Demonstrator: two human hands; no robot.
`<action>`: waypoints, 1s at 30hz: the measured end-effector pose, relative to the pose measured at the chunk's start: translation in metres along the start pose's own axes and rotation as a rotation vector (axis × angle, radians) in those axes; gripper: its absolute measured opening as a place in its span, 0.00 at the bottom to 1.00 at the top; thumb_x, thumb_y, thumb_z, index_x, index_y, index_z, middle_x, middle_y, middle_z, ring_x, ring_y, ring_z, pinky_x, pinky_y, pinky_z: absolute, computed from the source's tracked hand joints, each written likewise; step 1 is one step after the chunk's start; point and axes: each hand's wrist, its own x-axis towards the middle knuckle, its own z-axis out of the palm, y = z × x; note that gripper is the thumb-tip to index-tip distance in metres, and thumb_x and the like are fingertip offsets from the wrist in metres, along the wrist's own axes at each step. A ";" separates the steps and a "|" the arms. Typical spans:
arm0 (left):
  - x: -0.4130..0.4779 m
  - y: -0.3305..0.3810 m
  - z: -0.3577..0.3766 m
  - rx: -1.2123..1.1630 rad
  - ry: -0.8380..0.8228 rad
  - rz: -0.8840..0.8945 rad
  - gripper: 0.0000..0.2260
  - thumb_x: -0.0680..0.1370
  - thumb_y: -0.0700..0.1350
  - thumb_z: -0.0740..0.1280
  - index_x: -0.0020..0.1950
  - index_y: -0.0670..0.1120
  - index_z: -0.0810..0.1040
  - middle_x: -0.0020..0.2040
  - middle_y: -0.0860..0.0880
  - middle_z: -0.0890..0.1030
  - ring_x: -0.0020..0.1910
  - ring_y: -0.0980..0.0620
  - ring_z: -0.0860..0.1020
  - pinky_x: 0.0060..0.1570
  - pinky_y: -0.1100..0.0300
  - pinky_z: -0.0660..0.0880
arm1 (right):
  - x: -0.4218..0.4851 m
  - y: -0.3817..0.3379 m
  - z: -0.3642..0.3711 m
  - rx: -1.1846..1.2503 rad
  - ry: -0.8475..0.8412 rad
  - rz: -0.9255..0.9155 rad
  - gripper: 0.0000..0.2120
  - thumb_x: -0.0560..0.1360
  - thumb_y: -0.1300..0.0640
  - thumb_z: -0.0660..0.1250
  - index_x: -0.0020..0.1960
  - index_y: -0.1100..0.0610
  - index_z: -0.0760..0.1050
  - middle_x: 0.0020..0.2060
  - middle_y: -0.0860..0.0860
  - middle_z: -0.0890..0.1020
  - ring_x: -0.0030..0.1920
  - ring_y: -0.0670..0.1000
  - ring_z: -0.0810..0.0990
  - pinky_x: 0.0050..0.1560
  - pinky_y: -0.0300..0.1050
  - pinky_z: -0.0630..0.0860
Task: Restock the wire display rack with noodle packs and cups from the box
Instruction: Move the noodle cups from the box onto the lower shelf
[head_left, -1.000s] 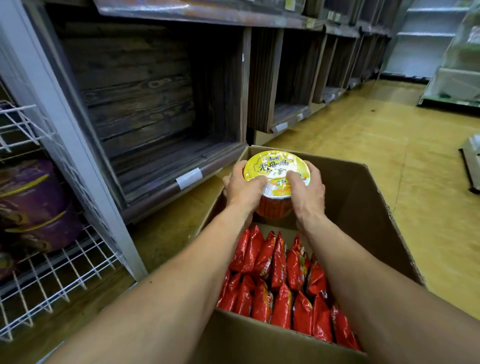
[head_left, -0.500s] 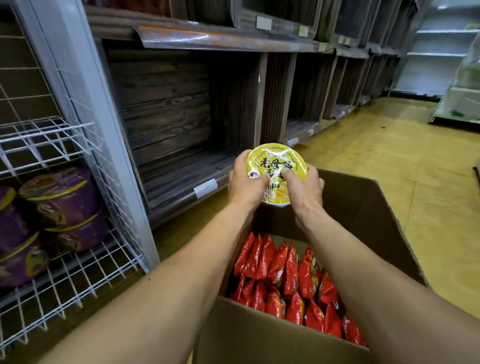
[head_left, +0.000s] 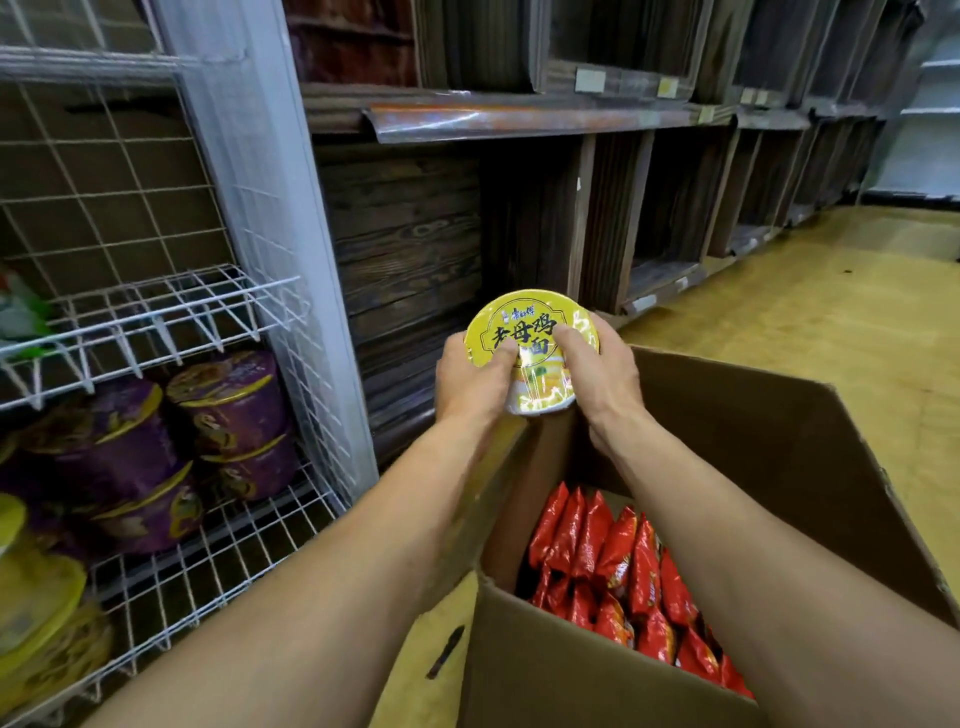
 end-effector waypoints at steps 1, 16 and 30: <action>0.003 -0.001 -0.006 0.039 0.024 -0.002 0.19 0.70 0.59 0.71 0.56 0.51 0.78 0.54 0.50 0.83 0.54 0.47 0.82 0.59 0.47 0.78 | -0.004 -0.004 0.005 -0.004 -0.023 -0.008 0.28 0.66 0.36 0.64 0.65 0.41 0.77 0.57 0.47 0.83 0.58 0.54 0.81 0.64 0.56 0.76; 0.000 -0.023 -0.107 0.274 0.216 -0.123 0.18 0.76 0.61 0.70 0.56 0.48 0.80 0.53 0.47 0.84 0.54 0.43 0.81 0.58 0.52 0.77 | -0.042 -0.002 0.077 -0.098 -0.412 0.054 0.16 0.77 0.38 0.56 0.62 0.38 0.73 0.58 0.45 0.82 0.61 0.53 0.80 0.61 0.61 0.78; -0.006 -0.085 -0.182 0.258 0.260 -0.371 0.16 0.77 0.59 0.69 0.59 0.51 0.74 0.48 0.50 0.82 0.55 0.43 0.80 0.61 0.51 0.76 | -0.098 0.024 0.153 -0.176 -0.538 0.250 0.14 0.84 0.44 0.55 0.66 0.43 0.73 0.59 0.50 0.80 0.60 0.56 0.78 0.52 0.65 0.82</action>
